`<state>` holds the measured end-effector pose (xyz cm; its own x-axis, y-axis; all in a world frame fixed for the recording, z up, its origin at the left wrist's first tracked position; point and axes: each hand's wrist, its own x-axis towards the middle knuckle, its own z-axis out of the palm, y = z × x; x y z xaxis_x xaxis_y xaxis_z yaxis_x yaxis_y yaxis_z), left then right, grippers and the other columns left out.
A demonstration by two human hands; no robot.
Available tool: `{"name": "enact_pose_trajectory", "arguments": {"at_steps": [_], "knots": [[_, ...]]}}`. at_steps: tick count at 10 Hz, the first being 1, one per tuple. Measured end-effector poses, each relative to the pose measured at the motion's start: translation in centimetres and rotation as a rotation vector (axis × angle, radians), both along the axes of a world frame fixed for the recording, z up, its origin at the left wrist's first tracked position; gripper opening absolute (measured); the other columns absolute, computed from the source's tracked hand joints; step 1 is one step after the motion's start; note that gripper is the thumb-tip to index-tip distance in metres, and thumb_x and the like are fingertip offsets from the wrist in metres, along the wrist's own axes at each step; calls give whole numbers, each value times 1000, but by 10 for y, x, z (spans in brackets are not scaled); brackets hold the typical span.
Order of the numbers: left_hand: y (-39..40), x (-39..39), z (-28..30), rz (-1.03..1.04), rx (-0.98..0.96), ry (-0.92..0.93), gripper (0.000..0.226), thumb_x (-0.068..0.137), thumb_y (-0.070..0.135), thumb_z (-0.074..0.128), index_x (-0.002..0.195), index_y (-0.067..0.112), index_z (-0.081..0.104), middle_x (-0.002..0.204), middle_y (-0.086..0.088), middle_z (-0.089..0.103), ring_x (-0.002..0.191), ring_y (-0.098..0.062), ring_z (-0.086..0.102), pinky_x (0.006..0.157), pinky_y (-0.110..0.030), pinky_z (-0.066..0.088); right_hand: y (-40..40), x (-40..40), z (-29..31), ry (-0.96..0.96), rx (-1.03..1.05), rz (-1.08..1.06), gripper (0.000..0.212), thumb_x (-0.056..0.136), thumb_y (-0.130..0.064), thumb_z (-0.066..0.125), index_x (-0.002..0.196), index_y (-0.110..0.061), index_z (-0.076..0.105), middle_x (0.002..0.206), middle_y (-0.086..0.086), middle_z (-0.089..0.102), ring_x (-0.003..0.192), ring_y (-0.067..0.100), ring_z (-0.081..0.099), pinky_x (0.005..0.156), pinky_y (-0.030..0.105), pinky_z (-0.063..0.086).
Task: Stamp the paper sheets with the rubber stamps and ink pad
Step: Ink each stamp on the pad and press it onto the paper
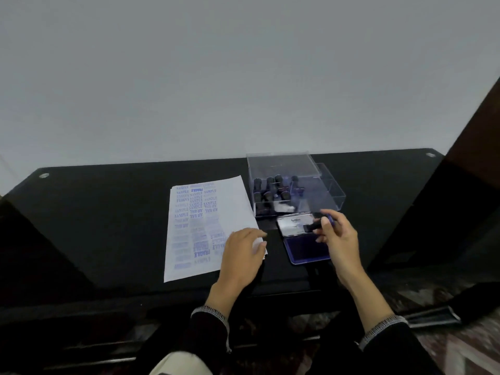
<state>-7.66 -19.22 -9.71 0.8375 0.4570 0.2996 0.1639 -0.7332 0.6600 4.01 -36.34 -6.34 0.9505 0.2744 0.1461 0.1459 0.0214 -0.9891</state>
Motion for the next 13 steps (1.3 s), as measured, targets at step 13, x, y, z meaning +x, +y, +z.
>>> {"name": "enact_pose_trajectory", "arguments": {"at_steps": [13], "knots": [[-21, 14, -12, 75, 252, 387, 93, 79, 83, 21, 152, 25, 20, 161, 7, 9, 148, -14, -5, 119, -42, -7, 0, -9, -39, -587, -501, -74, 16, 87, 3, 59, 99, -6, 54, 83, -5, 57, 72, 10, 58, 63, 0, 39]]}}
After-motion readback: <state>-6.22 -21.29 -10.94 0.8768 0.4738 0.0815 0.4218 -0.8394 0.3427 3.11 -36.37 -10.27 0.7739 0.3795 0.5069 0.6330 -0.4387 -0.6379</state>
